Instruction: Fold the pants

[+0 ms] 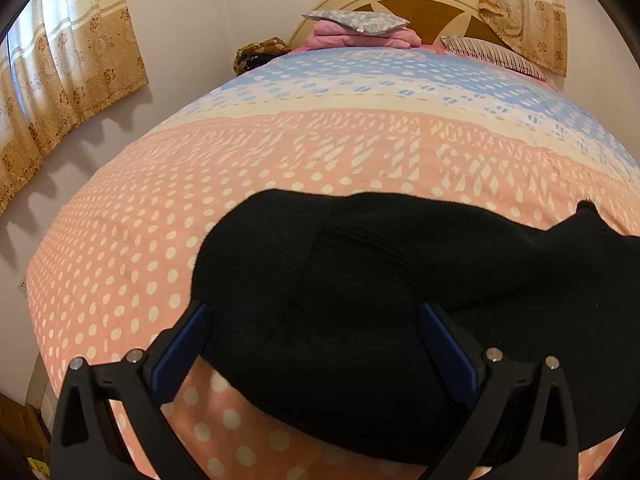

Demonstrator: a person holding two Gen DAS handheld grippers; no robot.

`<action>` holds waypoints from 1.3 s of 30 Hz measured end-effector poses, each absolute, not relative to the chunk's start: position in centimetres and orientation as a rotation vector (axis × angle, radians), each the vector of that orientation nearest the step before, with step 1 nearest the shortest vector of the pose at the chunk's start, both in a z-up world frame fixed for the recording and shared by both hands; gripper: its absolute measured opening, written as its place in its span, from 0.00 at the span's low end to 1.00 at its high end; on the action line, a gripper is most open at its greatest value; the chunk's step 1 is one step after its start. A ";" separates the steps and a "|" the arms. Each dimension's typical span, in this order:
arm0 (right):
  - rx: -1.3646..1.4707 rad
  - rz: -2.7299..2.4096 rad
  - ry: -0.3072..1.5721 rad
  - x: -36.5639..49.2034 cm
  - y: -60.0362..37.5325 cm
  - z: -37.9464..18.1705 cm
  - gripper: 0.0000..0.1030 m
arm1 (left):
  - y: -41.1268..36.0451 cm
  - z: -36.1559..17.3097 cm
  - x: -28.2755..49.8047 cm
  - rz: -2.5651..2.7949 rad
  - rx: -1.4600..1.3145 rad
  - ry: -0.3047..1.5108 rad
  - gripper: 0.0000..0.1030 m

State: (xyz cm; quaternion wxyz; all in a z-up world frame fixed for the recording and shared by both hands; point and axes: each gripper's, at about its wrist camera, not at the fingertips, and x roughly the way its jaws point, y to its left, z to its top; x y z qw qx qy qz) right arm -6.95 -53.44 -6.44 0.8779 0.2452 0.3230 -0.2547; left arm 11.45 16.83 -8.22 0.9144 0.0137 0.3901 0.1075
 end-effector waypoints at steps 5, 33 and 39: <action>0.391 -0.524 0.752 -5.7 -52.5 -6.9 0.15 | 16.9 -8.1 11.4 0.222 0.029 0.805 1.00; 0.282 -0.292 0.588 -4.5 -42.2 0.2 0.51 | 17.1 -8.1 11.3 0.215 0.034 0.801 1.00; 0.247 0.006 0.642 4.8 -32.5 -0.8 0.48 | 17.0 -8.1 11.2 0.216 0.036 0.800 1.00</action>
